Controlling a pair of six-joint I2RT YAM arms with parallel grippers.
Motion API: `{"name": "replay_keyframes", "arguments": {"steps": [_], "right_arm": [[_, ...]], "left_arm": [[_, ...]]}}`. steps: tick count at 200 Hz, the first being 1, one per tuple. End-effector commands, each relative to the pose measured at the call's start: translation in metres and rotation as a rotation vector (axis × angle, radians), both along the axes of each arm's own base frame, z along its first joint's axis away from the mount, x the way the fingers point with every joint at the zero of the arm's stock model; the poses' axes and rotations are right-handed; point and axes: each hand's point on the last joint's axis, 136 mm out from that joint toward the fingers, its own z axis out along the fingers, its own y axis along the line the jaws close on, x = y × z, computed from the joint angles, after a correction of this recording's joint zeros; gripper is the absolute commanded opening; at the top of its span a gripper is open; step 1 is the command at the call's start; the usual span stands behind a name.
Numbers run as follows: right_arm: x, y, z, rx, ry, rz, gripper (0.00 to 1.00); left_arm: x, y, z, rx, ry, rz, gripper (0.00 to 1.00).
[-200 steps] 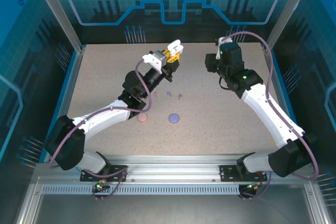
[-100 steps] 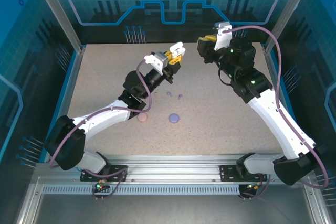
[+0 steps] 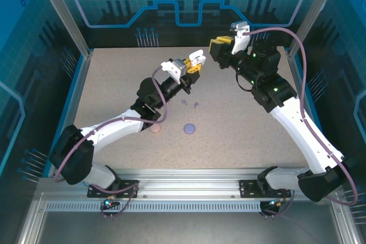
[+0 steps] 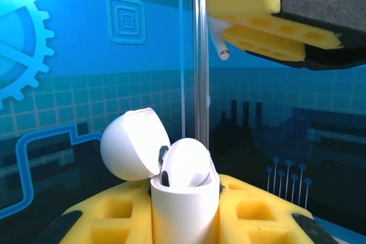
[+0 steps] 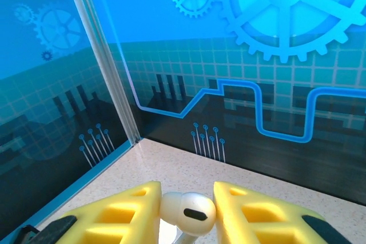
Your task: Insert wireless bluetooth earbuds into charging case
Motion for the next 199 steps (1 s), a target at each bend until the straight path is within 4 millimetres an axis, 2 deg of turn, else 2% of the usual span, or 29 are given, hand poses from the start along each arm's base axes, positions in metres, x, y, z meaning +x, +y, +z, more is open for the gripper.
{"name": "replay_keyframes", "arguments": {"steps": [1, 84, 137, 199], "right_arm": [[-0.016, 0.009, 0.022, 0.041, -0.059, 0.077, 0.3], [-0.024, 0.023, -0.004, -0.099, -0.108, 0.169, 0.29], [-0.027, 0.026, -0.012, -0.162, -0.133, 0.188, 0.29], [-0.021, 0.027, -0.025, -0.205, -0.125, 0.18, 0.29]], "left_arm": [[-0.006, -0.007, 0.006, -0.021, -0.01, -0.041, 0.0], [-0.007, -0.009, 0.009, -0.023, -0.009, -0.055, 0.0], [-0.007, -0.01, 0.009, -0.025, -0.004, -0.058, 0.0], [-0.008, -0.011, 0.012, -0.03, -0.009, -0.069, 0.0]]}}
